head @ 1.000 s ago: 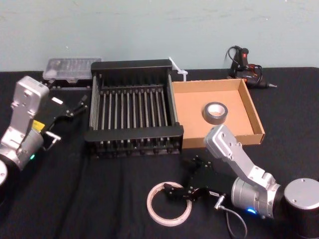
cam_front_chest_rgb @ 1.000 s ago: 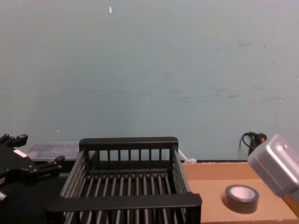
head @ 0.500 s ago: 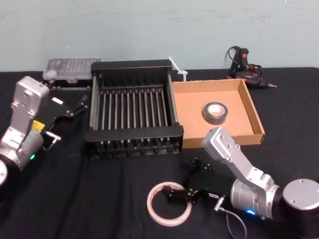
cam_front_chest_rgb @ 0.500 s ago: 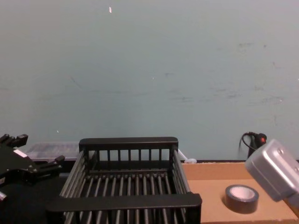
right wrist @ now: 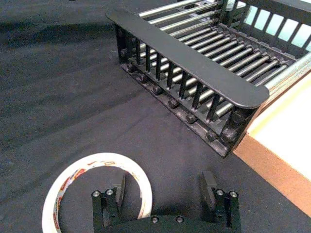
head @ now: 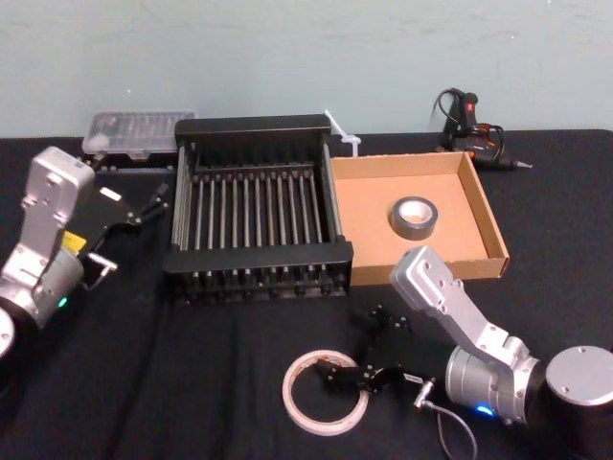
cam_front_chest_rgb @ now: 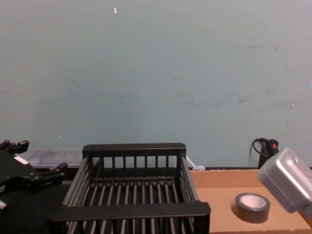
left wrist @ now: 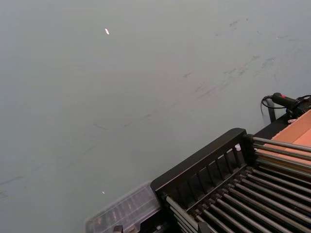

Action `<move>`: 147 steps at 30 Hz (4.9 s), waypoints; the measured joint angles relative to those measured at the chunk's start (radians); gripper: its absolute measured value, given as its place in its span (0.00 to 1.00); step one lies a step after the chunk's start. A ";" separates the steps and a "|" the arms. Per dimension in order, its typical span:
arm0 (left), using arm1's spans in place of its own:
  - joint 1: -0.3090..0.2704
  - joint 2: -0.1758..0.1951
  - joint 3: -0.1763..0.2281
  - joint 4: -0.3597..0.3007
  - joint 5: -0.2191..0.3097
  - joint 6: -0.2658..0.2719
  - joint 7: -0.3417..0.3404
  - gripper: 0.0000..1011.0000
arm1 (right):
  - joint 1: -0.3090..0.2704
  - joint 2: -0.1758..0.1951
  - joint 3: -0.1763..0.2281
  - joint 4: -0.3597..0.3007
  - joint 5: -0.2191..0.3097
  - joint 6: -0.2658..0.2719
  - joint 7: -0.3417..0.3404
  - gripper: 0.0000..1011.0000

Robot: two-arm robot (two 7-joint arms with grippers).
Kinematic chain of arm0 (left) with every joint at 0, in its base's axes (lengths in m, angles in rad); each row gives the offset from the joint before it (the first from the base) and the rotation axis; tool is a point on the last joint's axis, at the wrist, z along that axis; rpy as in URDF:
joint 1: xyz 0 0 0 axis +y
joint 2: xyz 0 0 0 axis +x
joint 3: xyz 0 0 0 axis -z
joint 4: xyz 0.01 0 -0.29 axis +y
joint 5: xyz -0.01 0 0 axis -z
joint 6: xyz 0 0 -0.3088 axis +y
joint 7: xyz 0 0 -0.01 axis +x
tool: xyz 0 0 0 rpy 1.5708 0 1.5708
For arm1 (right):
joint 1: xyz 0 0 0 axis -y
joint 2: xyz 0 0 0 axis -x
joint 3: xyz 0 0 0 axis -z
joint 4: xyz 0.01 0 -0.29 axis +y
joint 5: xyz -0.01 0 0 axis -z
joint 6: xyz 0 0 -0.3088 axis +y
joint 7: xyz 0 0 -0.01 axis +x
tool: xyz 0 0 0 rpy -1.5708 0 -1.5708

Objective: Pick up the white tape and place it into the black box , Pick up the silver tape and place it into the brown box.

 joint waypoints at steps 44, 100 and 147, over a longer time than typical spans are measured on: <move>0.000 0.000 0.000 0.000 0.000 0.000 0.000 0.99 | -0.004 0.000 0.006 0.000 -0.002 0.008 0.001 0.89; 0.000 0.000 0.000 0.000 0.000 0.000 0.000 0.99 | -0.012 0.011 0.016 -0.011 0.020 -0.021 0.018 0.09; 0.000 0.000 0.000 0.000 0.000 0.000 0.000 0.99 | -0.061 0.009 0.128 -0.132 0.206 -0.139 -0.057 0.09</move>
